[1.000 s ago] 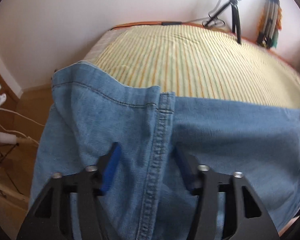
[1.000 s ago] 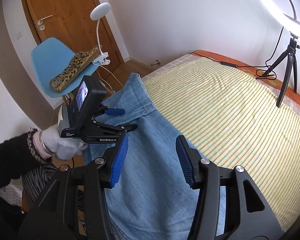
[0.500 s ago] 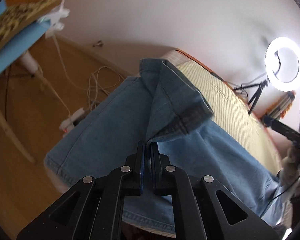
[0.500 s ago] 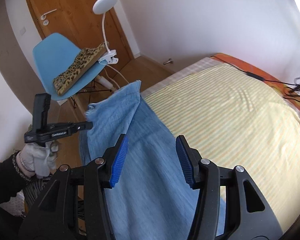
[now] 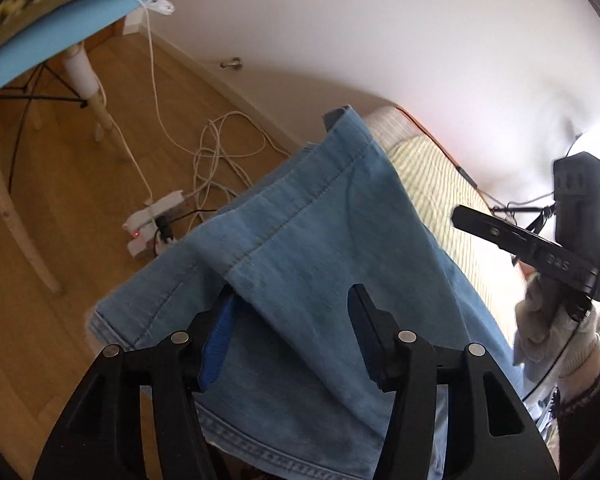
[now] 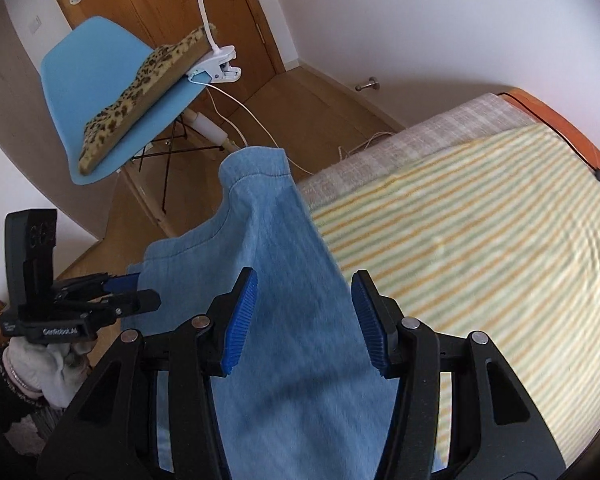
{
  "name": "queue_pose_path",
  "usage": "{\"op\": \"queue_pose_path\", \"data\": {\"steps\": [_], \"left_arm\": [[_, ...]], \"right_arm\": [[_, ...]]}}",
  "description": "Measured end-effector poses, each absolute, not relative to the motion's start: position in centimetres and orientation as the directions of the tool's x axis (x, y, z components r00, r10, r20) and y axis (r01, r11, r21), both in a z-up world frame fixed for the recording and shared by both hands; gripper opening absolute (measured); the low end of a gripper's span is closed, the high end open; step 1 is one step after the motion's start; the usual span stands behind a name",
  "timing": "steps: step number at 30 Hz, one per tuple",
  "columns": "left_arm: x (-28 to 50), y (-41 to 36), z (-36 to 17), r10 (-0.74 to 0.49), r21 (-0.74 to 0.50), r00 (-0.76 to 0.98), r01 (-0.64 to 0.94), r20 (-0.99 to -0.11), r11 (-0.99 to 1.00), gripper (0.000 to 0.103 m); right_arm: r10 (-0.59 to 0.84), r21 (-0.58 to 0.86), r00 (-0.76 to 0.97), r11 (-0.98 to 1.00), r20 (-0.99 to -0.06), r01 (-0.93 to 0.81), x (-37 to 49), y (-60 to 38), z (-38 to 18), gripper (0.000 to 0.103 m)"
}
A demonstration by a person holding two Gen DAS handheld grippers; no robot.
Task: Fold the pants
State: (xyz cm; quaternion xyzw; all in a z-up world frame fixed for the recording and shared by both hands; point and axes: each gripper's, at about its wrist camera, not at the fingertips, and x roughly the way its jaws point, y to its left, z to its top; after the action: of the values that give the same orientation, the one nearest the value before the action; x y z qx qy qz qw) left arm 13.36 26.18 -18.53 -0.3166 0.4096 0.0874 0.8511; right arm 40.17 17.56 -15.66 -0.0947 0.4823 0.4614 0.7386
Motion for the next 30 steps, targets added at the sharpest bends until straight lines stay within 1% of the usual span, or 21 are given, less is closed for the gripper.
{"op": "queue_pose_path", "data": {"steps": [1,2,3,6,8,10,11,13,14,18,21,24,26,27,28,30], "left_arm": [[13.3,26.2,-18.6,-0.097,-0.460,0.653,-0.413,-0.751,0.786,0.043],[13.6,26.4,-18.8,-0.095,-0.459,0.654,-0.412,-0.751,0.787,0.023],[13.8,26.8,-19.0,-0.101,-0.467,0.656,-0.412,-0.748,0.782,0.007],[13.8,27.1,-18.7,-0.106,-0.484,0.678,-0.398,-0.728,0.780,0.004],[12.7,27.1,-17.6,-0.079,-0.465,0.705,-0.376,-0.705,0.802,0.003],[11.2,27.6,-16.9,-0.054,-0.465,0.724,-0.382,-0.687,0.799,0.003],[10.5,28.2,-16.9,-0.049,-0.477,0.728,-0.395,-0.684,0.785,0.003],[10.0,29.5,-17.5,-0.060,-0.513,0.728,-0.420,-0.683,0.749,0.003],[9.9,29.9,-17.8,-0.065,-0.523,0.727,-0.426,-0.684,0.738,0.003],[10.0,28.9,-16.8,-0.025,-0.460,0.730,-0.404,-0.683,0.791,0.003],[9.8,28.8,-16.0,-0.004,-0.451,0.751,-0.392,-0.660,0.802,0.003],[9.5,29.5,-16.5,-0.021,-0.481,0.754,-0.397,-0.657,0.782,0.003],[9.4,29.7,-16.5,-0.023,-0.487,0.757,-0.397,-0.653,0.778,0.003],[9.3,29.9,-16.5,-0.021,-0.489,0.760,-0.396,-0.649,0.777,0.003],[9.2,29.9,-16.3,-0.019,-0.490,0.765,-0.393,-0.644,0.778,0.003],[9.1,30.2,-15.9,-0.015,-0.499,0.776,-0.391,-0.631,0.773,0.003]], "right_arm": [[0.587,0.308,0.099,0.552,-0.803,-0.775,40.4,18.1,-16.1,0.052],[0.582,0.308,0.091,0.548,-0.808,-0.777,40.5,18.6,-16.3,0.052],[0.576,0.304,0.086,0.546,-0.813,-0.781,40.6,19.2,-16.7,0.052],[0.537,0.269,0.085,0.547,-0.839,-0.793,40.5,20.6,-17.8,0.052],[0.505,0.227,0.094,0.537,-0.858,-0.812,40.0,21.3,-18.3,0.042],[0.486,0.186,0.117,0.530,-0.866,-0.827,39.6,21.5,-18.6,0.013],[0.488,0.171,0.133,0.529,-0.863,-0.831,39.6,21.5,-18.5,0.007],[0.511,0.179,0.144,0.531,-0.847,-0.828,39.5,21.4,-18.2,0.003],[0.519,0.181,0.153,0.535,-0.841,-0.825,39.6,21.4,-18.0,0.003],[0.563,0.168,0.200,0.534,-0.802,-0.829,39.4,21.8,-15.8,0.001],[0.572,0.151,0.208,0.516,-0.794,-0.843,39.2,22.5,-14.4,0.001],[0.592,0.205,0.143,0.481,-0.793,-0.852,38.0,22.6,-13.2,0.001],[0.607,0.261,0.072,0.442,-0.791,-0.858,36.5,21.7,-12.7,0.005],[0.609,0.266,0.061,0.431,-0.790,-0.862,35.4,20.7,-12.5,0.016],[0.609,0.262,0.061,0.426,-0.791,-0.866,34.5,19.7,-12.3,0.034],[0.613,0.263,0.046,0.404,-0.789,-0.876,32.3,16.5,-11.7,0.050]]}}
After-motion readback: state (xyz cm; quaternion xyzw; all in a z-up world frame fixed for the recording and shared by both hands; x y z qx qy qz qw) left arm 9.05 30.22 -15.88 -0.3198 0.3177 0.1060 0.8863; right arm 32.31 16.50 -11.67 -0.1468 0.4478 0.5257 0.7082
